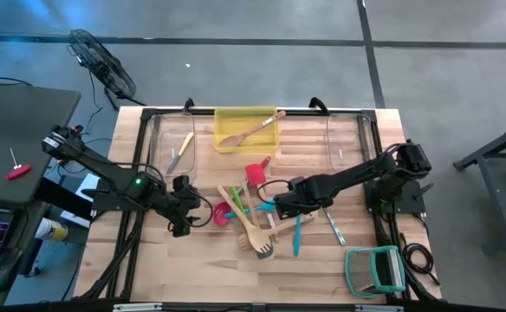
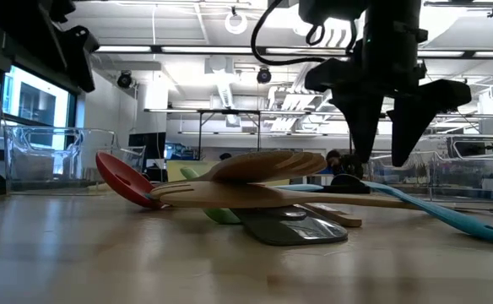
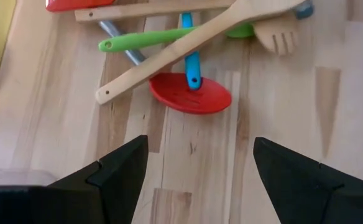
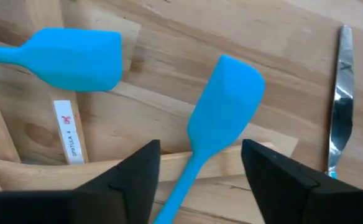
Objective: Pick & Place Kitchen Items
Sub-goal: Put the blue spatula into the right transparent bin
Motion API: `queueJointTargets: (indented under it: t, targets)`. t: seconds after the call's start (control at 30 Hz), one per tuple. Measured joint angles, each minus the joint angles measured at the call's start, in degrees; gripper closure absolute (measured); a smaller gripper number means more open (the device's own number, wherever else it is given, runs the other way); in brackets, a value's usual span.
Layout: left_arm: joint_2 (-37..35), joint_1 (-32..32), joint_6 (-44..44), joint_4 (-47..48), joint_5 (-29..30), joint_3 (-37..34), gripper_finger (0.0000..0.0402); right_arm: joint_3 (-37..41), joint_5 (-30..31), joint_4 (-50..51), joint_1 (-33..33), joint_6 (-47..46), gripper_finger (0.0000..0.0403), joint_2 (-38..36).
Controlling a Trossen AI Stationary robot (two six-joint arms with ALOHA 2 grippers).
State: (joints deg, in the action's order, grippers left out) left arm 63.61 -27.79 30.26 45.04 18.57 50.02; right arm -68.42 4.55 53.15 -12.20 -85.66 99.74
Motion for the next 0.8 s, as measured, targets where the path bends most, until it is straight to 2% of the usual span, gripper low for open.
queueJointTargets:
  t: [0.13, 0.23, 0.8]
  targets:
    - [0.00, 0.00, -0.06, -1.56, -0.03, -2.37, 0.0115, 0.00, -1.18, 0.13, 0.38, -0.41, 0.0141, 0.00]
    - [0.00, 0.00, -0.07, -1.77, 0.04, -3.30, 0.0115, 0.00, -1.26, 0.18, 0.76, -2.86, 0.0130, 0.00]
    - [0.00, 0.00, -1.51, -1.60, 1.38, -3.71, 0.0115, -0.04, -1.69, 1.47, 3.34, -4.09, 0.0135, 5.37]
